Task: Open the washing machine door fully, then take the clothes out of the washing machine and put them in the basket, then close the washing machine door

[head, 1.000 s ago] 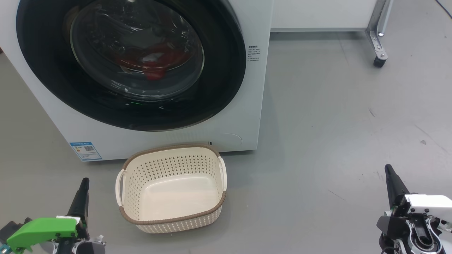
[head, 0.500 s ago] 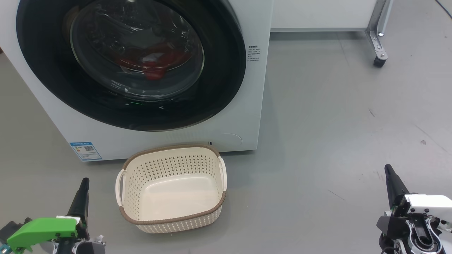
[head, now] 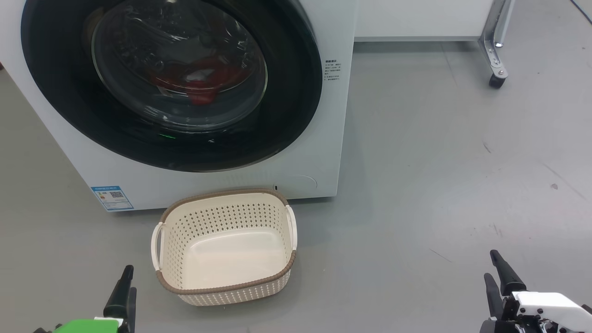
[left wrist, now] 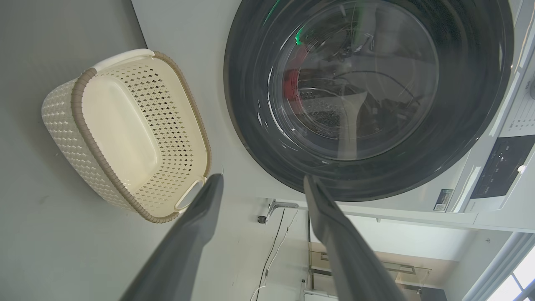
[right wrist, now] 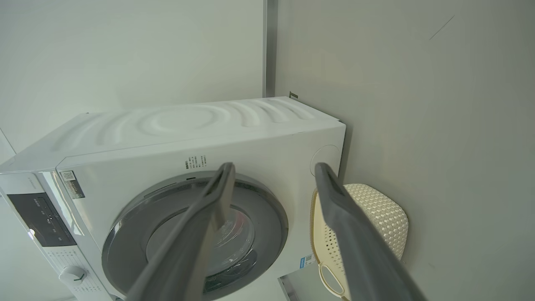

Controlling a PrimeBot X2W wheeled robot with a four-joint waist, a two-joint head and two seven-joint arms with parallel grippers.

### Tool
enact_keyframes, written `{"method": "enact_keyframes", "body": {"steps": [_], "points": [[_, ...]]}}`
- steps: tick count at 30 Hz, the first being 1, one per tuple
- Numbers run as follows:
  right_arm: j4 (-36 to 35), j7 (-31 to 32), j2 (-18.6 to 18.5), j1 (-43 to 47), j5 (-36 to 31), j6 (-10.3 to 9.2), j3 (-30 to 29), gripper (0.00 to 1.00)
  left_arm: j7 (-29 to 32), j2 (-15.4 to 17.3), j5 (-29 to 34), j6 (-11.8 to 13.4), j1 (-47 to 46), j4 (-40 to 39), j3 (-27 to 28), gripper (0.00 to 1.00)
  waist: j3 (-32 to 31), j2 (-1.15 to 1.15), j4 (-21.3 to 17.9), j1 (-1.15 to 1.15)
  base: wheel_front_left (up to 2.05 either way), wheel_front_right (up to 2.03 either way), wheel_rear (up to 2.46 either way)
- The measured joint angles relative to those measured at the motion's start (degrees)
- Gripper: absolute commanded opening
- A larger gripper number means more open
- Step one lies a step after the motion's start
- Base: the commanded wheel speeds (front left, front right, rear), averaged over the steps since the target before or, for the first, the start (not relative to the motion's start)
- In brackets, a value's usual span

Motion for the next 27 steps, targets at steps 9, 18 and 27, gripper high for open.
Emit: {"method": "enact_keyframes", "body": {"steps": [9, 18, 27], "points": [[-0.74, -1.26, -0.07, -0.03, -0.92, 0.01, 0.34, 1.00, -1.29, 0.00, 0.25, 0.00, -0.08, -1.21, -0.84, 1.00, 0.10, 0.00, 0.00, 0.00, 0.00, 0.00, 0.00], [-1.55, -3.03, -0.76, -0.36, -3.93, 0.01, 1.66, 1.00, -2.67, 0.24, 1.53, 0.00, -0.41, -2.64, -1.65, 1.00, 0.24, 0.00, 0.02, 0.00, 0.00, 0.00, 0.00], [-2.02, -5.49, -3.13, -0.88, -10.77, 0.01, 4.12, 1.00, -5.63, 1.89, 7.24, 0.00, -0.97, -3.69, -3.64, 1.00, 0.39, 0.00, 0.06, 0.00, 0.00, 0.00, 0.00]]}}
